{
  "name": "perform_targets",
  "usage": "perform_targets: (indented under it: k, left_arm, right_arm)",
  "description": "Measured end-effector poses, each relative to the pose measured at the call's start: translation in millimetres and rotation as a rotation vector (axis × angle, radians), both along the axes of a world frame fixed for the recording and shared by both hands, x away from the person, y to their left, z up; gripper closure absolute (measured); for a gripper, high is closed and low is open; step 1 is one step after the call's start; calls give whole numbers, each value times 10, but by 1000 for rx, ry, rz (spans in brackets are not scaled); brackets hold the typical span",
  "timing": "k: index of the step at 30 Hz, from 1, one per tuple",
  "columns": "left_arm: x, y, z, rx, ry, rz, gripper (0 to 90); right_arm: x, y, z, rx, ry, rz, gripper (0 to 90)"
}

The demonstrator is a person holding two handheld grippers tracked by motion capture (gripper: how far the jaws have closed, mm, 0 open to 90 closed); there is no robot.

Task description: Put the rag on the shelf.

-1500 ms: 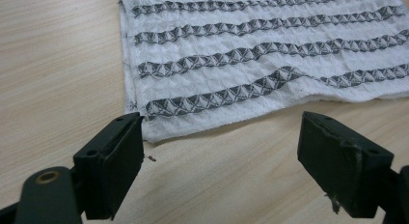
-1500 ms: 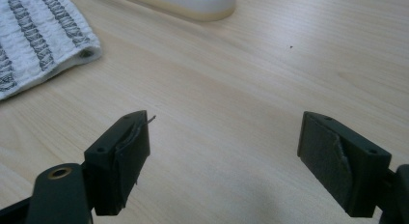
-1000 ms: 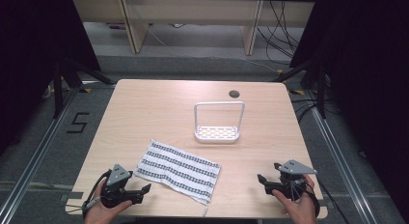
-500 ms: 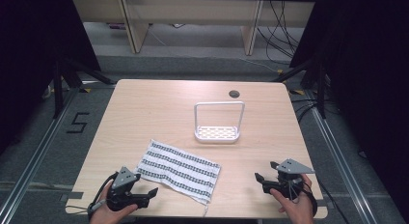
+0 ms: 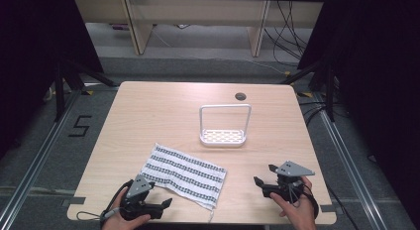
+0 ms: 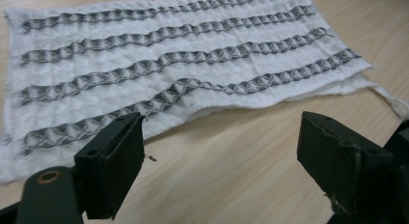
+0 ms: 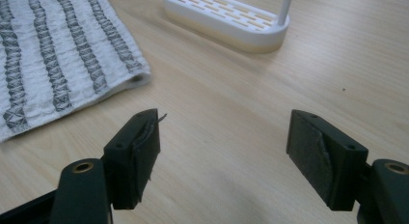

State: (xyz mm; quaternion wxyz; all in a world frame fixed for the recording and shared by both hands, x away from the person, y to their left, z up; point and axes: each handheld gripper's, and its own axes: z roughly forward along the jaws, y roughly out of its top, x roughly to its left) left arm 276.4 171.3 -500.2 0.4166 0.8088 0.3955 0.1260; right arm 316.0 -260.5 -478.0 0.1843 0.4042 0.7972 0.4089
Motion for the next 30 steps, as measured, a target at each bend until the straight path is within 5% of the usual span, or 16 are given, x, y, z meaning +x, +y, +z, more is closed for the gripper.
perform_targets:
  k: [18, 21, 22, 30]
  left_arm:
    - [6, -305, -1, 21, 12, -68, 157]
    - [-10, -387, 1, 19, 2, -93, 157]
    - [-27, -442, -6, -17, 9, -87, 157]
    - [-43, -714, -33, -10, 31, -159, 157]
  right_arm:
    - [218, 348, 8, -41, -19, 100, 303]
    - [228, 407, 14, -32, -8, 108, 304]
    - [250, 418, 9, -41, -23, 123, 304]
    - [317, 557, -5, -43, -3, 142, 311]
